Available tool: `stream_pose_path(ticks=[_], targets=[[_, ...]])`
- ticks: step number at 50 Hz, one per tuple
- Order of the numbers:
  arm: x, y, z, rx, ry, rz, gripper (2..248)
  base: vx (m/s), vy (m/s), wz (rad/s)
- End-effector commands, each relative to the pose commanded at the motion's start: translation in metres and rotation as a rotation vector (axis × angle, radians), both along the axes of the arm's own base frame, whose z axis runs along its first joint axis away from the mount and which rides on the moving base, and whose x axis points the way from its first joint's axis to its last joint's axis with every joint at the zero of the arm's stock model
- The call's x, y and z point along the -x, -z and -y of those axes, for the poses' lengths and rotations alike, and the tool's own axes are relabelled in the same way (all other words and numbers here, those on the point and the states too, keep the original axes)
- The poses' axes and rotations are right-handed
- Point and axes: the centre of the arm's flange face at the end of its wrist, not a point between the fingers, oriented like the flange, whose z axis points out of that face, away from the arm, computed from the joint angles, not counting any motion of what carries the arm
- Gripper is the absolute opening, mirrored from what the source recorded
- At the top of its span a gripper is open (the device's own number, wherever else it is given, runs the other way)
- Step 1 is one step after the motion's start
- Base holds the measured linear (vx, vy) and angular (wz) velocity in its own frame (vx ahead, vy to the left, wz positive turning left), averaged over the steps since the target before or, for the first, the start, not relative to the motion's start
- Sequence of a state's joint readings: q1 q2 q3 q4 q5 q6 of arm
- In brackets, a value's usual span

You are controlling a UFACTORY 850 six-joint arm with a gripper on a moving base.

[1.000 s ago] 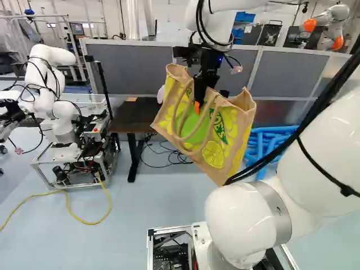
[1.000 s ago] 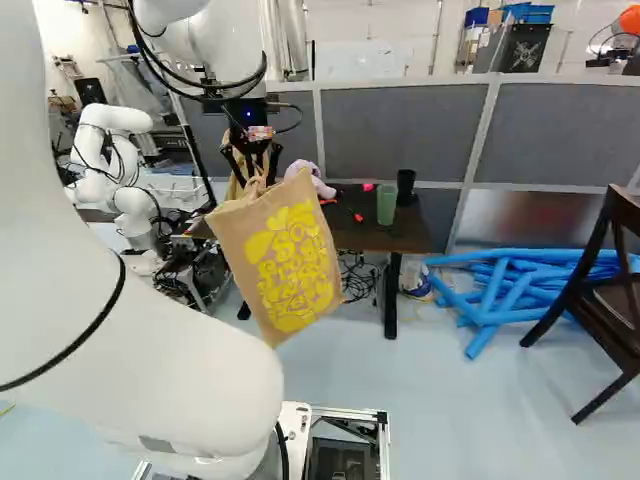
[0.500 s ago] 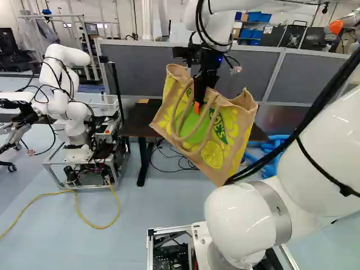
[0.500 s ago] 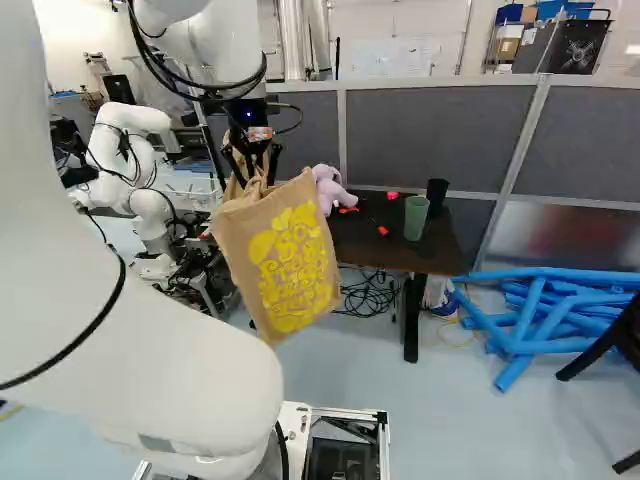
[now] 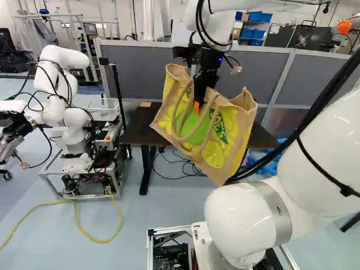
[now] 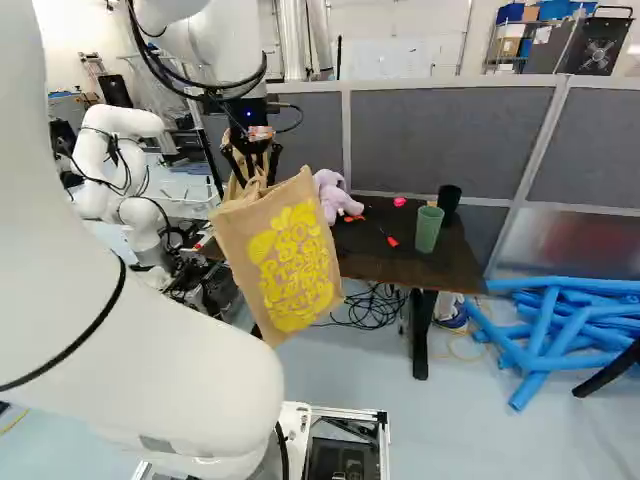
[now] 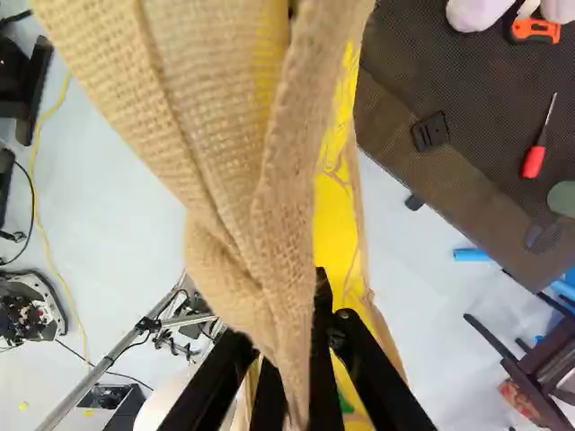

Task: Pick up the bag on the ground and place it on the table

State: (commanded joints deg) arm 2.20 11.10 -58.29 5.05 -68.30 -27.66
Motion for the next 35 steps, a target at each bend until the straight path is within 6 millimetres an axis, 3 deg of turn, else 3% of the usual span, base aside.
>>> stream_pose_path(ticks=[35], targets=[[0.0,0.0,0.0,0.0,0.0,0.0,21,0.158,0.088,-0.023]])
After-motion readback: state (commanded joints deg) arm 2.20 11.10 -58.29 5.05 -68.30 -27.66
